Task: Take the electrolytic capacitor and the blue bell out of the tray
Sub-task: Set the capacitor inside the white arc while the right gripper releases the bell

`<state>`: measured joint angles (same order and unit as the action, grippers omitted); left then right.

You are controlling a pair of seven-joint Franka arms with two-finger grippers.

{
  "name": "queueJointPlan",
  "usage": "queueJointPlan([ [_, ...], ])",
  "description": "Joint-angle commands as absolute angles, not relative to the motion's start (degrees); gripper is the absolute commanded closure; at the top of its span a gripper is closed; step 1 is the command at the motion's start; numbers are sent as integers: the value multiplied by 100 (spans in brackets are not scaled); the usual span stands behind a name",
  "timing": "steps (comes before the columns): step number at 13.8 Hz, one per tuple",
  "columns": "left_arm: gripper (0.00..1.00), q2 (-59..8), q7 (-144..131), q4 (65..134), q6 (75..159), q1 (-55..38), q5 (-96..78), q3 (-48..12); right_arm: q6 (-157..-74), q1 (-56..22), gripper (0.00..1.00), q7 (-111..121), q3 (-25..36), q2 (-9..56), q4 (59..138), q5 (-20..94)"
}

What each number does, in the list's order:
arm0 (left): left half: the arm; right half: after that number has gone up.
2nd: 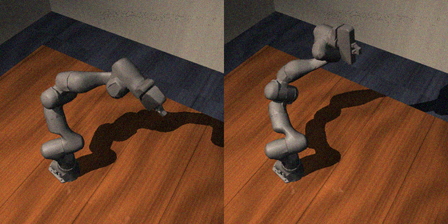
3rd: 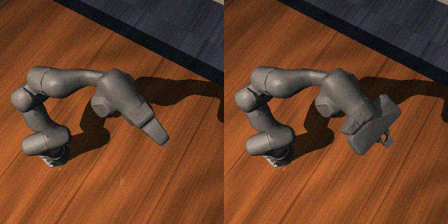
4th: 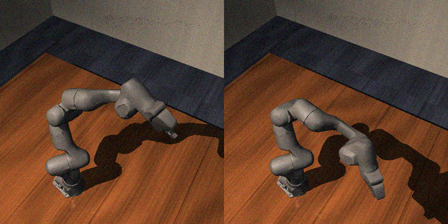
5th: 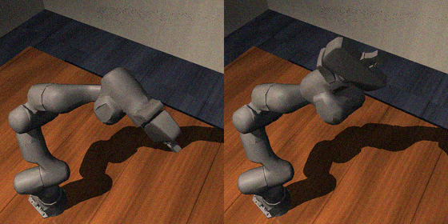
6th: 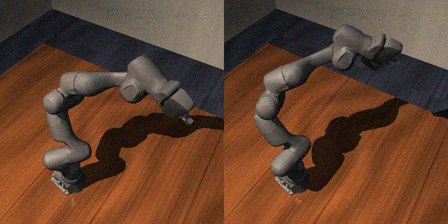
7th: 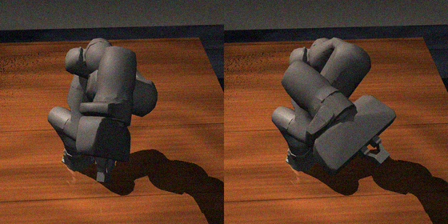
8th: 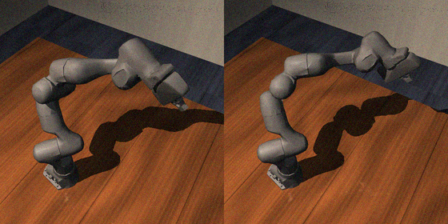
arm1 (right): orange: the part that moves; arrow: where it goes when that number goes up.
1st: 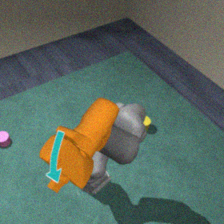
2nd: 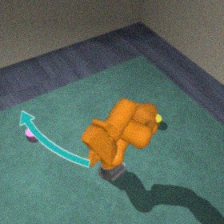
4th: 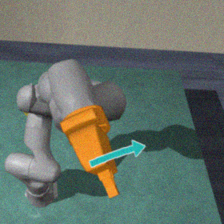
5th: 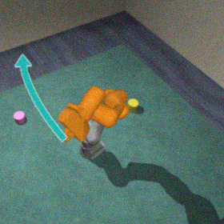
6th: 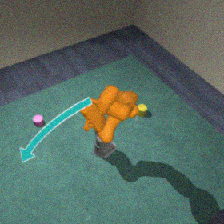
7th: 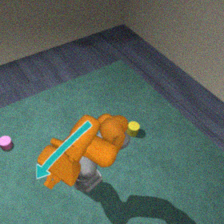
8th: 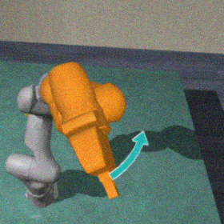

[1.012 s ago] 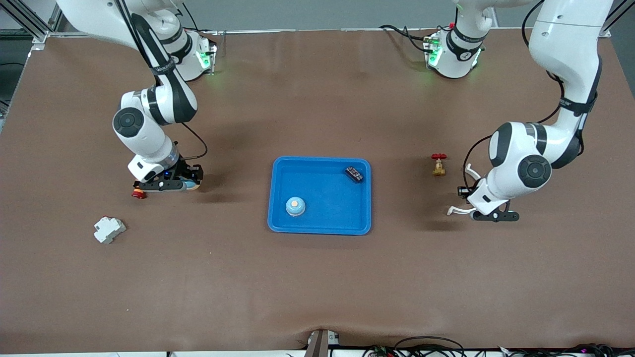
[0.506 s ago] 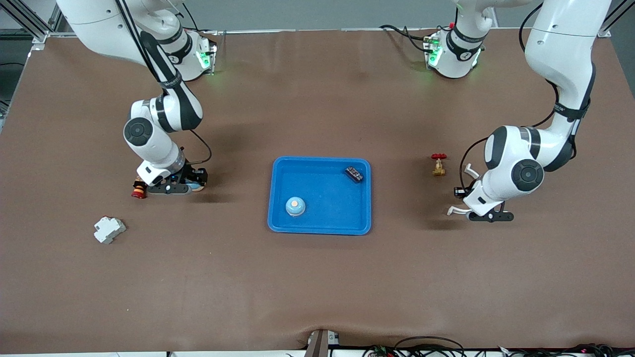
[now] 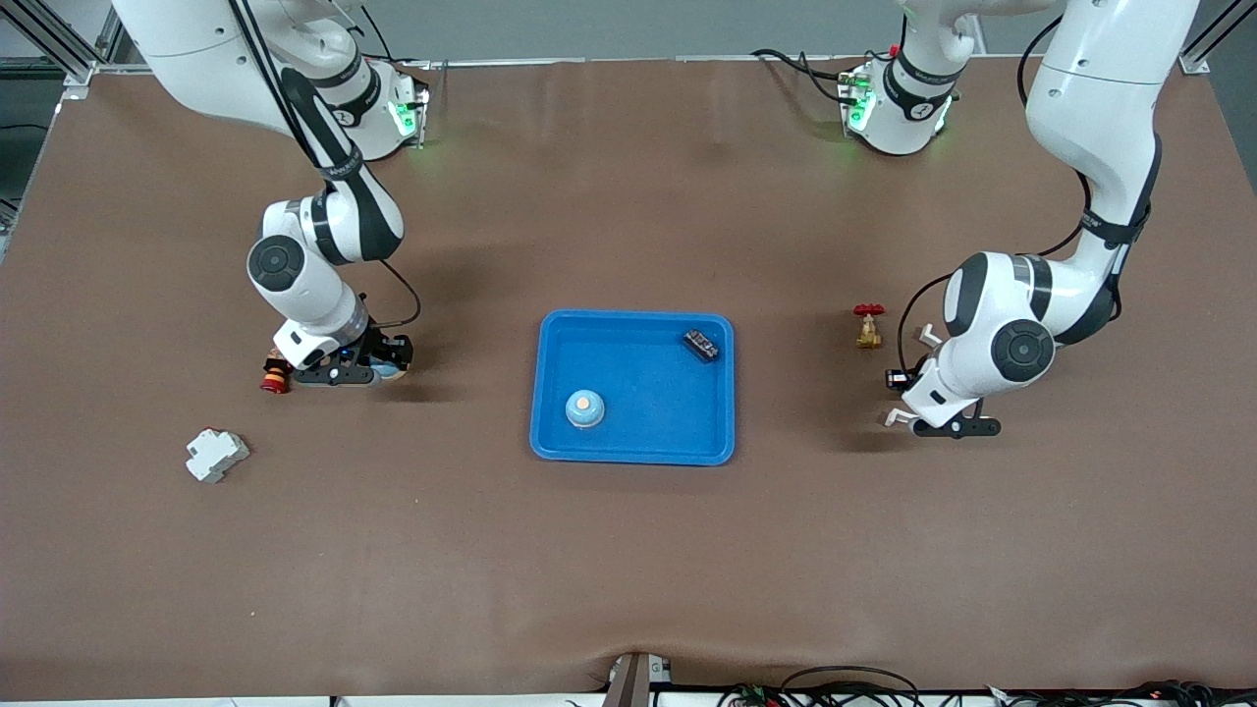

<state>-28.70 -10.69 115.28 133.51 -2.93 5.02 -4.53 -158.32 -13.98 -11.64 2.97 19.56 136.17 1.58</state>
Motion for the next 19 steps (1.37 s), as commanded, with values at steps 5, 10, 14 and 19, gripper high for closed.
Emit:
queueJointPlan([
  [5, 0, -2848, -1143, 11523, 13386, -290, 606, -457, -15909, -1380, 0, -1055, 202, 1969, 13588, 527],
  [10, 0, -2628, -1230, 11225, 12799, -264, 598, -457, -14629, -1731, 0, -1492, 193, 1749, 12791, 527],
  [14, 0, -2575, -1546, 10697, 12059, -255, 519, -475, -14107, -2240, 0, -2370, 193, 1810, 12069, 527],
  [19, 0, -2382, -2178, 10547, 12032, -272, 185, -483, -14098, -2785, 0, -3409, 202, 2319, 11243, 527],
])
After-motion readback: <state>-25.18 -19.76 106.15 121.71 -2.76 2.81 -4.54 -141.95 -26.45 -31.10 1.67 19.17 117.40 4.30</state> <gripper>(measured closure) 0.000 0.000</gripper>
